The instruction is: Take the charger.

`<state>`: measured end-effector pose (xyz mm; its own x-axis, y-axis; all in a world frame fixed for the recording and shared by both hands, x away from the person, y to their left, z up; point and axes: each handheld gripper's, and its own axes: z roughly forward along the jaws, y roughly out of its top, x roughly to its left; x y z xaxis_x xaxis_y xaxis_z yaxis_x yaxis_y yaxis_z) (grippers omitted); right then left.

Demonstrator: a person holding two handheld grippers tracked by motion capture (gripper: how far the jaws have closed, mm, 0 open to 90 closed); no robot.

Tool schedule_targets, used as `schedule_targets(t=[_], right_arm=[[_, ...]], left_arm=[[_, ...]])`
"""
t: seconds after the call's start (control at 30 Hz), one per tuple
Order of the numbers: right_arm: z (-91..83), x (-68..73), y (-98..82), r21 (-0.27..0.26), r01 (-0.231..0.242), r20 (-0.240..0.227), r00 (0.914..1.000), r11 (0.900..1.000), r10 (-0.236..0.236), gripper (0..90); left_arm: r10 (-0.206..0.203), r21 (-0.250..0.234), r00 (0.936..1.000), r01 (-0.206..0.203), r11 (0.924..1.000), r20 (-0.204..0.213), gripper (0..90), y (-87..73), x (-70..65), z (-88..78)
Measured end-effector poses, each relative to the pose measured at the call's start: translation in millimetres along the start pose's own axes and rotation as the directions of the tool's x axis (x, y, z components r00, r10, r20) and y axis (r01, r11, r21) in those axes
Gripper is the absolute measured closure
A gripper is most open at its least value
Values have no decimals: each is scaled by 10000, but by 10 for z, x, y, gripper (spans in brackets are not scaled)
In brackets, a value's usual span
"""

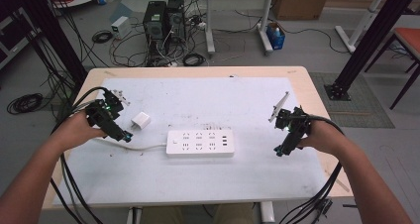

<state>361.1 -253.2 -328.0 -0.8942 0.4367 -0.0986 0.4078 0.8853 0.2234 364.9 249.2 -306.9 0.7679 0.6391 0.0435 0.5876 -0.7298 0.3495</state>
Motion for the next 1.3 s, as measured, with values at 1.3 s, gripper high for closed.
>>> schedule_targets(t=[1.3], right_arm=[[-30, -61, 11, -726, -297, 368, 9988, 9969, 325, 16]], left_arm=[[-2194, -207, 9745, 2187, 9756, -479, 99, 416, 675, 955]])
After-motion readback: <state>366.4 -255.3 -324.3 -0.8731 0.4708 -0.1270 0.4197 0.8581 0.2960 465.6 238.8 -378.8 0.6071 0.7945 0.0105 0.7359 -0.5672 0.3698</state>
